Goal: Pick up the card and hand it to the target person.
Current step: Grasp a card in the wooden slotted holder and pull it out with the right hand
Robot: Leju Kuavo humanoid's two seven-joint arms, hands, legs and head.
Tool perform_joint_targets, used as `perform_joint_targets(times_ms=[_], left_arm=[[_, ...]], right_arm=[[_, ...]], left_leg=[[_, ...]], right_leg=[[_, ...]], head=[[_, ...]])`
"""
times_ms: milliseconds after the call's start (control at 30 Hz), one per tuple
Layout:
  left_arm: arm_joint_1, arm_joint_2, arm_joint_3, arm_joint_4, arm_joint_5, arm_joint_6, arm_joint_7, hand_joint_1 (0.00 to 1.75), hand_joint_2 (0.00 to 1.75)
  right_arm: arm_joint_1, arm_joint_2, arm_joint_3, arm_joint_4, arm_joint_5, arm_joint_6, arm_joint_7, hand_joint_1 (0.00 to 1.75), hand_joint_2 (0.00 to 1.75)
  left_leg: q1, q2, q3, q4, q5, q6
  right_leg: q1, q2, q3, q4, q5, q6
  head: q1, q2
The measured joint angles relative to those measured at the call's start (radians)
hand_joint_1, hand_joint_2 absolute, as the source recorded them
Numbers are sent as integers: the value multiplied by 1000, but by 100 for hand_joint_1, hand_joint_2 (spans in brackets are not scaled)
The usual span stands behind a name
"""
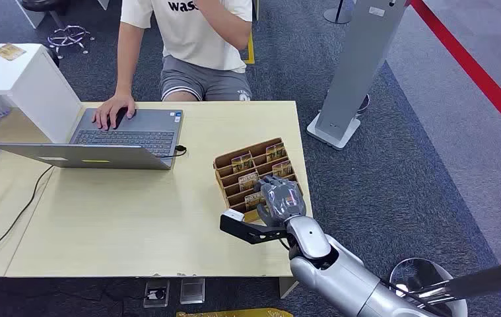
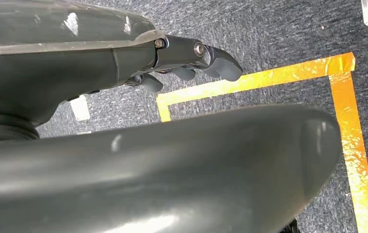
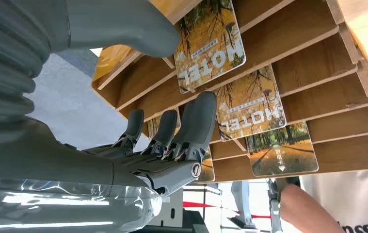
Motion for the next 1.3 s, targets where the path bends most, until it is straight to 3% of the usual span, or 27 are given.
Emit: perform_joint_targets(times_ms=[633, 967, 1300], left_arm=[[-1, 0, -1, 0, -1, -1, 1, 0, 0], [-2, 0, -1, 0, -1, -2, 1, 0, 0], [-2, 0, -1, 0, 0, -2, 1, 0, 0]], right_arm=[[-6, 3, 0, 40, -22, -10, -12, 89, 175], [-9, 4, 0, 48, -22, -12, -6, 127, 175], [-11, 5, 0, 46, -10, -11, -2, 141, 175]], left_leg=[[0, 0, 0, 0, 0, 0], [0, 0, 0, 0, 0, 0], [0, 0, 1, 0, 0, 0]], right_leg=[[0, 0, 0, 0, 0, 0], [0, 0, 0, 0, 0, 0], [0, 0, 1, 0, 0, 0]], head=[[0, 0], [0, 0], [0, 0]])
